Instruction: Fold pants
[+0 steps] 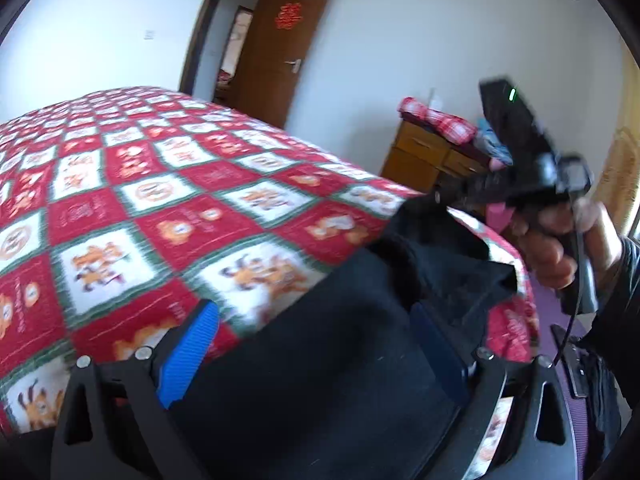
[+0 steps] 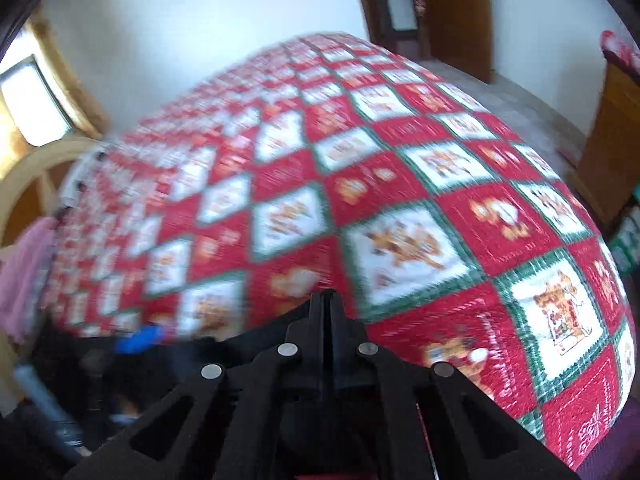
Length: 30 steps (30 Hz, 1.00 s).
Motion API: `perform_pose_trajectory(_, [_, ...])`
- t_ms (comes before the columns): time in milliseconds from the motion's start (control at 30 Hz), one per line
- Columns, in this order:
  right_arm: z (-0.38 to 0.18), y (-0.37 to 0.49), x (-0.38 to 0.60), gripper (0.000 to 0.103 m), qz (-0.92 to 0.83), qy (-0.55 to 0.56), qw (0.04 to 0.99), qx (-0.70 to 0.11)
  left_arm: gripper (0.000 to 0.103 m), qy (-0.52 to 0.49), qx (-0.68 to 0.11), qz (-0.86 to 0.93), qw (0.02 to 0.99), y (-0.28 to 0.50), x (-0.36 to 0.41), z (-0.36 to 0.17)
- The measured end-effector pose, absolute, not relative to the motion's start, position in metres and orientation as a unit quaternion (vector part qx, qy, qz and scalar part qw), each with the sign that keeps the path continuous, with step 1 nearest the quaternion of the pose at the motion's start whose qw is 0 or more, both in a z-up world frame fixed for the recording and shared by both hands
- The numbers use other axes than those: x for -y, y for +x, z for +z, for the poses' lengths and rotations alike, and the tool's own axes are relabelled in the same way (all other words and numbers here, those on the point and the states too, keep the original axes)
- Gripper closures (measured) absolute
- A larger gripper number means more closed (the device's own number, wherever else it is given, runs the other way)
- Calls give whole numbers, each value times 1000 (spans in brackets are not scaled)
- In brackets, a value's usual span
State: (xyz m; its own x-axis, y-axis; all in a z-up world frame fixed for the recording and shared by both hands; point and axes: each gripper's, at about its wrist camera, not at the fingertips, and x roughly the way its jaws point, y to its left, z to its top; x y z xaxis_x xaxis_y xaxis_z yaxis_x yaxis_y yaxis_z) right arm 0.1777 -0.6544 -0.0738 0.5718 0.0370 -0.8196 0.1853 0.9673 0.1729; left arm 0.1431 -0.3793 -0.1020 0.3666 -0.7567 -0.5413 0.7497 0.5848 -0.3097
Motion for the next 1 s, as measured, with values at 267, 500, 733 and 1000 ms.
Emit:
perform_pose_trajectory(267, [-83, 145, 689, 79, -79, 194, 866, -454, 4, -48, -352, -414, 838, 169, 353, -112])
perform_pose_trajectory(500, [-93, 84, 692, 78, -34, 279, 855, -436, 4, -40, -349, -406, 843, 164, 347, -109])
perform_pose_trajectory(733, [-95, 76, 668, 101, -47, 253, 866, -428, 2, -19, -334, -392, 857, 157, 318, -103])
perform_pose_trajectory(1000, [-60, 52, 665, 101, -121, 246, 868, -414, 2, -23, -335, -358, 871, 160, 274, -111])
